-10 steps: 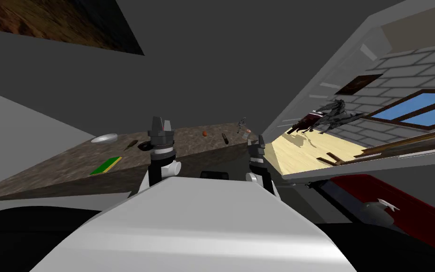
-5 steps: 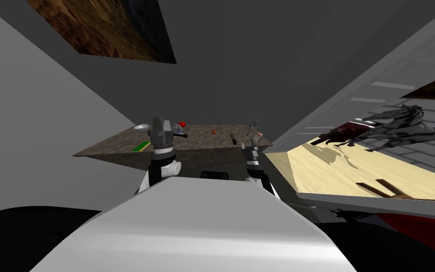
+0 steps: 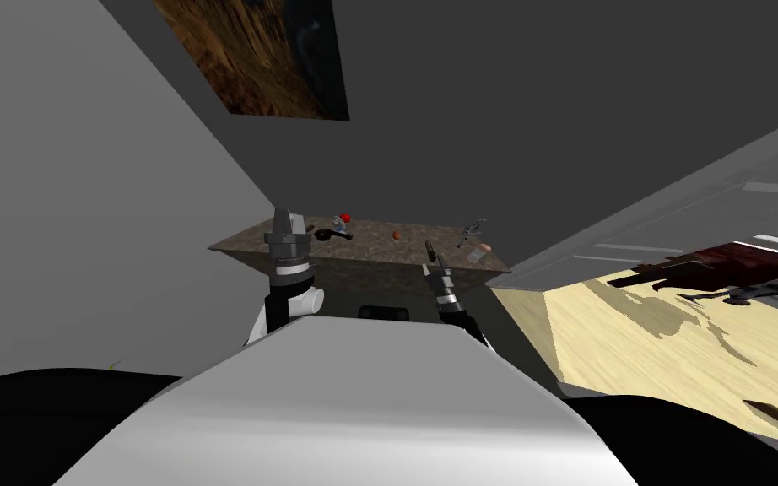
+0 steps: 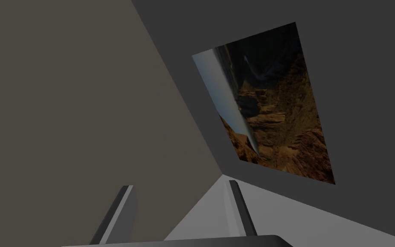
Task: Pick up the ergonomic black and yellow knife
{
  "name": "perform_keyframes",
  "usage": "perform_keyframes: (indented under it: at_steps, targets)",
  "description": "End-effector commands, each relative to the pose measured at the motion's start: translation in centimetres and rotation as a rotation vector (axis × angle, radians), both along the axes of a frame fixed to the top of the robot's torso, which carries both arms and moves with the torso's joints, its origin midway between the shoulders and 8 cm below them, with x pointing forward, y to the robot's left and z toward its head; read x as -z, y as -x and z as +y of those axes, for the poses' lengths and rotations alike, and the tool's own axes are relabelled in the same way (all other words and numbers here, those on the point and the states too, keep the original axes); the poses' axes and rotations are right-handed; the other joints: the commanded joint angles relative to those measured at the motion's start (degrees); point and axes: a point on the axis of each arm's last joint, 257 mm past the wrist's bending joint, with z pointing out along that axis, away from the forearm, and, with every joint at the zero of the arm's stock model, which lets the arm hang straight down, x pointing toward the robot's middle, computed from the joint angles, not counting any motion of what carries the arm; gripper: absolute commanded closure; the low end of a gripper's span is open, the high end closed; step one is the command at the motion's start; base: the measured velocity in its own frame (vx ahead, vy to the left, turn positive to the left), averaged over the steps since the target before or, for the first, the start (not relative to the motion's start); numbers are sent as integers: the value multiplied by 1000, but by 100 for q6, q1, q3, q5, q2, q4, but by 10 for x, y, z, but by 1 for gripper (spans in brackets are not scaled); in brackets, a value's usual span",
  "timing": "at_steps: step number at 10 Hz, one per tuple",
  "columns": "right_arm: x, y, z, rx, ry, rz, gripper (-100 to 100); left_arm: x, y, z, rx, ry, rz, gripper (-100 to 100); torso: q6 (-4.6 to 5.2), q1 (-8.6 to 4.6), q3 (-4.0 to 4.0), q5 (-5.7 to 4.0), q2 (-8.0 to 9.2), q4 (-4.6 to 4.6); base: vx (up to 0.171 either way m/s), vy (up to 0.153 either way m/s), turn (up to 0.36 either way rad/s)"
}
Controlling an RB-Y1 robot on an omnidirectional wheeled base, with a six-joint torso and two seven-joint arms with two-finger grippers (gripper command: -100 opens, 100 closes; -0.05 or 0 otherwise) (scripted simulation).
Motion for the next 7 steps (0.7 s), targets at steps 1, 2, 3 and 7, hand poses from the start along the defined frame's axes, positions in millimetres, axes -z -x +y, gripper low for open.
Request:
perform_keyframes:
  at_steps: [1, 2, 3, 7]
  targets:
    - [8, 3, 6, -28, -5, 29, -100, 0, 0, 0, 0, 0, 0, 0, 0, 0, 0, 0, 0, 0, -41, 28, 227]
    - [23, 12, 16, -69, -32, 84, -100, 0, 0, 0, 0, 0, 0, 0, 3, -1, -2, 0, -4, 0, -49, 40, 353]
    - [24, 13, 17, -76, -22, 87, -100, 0, 0, 0, 0, 0, 0, 0, 0, 2, -1, 1, -2, 0, -45, 24, 218]
    - [61, 39, 35, -167, -50, 218, -100, 0, 0, 0, 0, 0, 0, 0, 2, -6, 0, -1, 1, 0, -49, 24, 298]
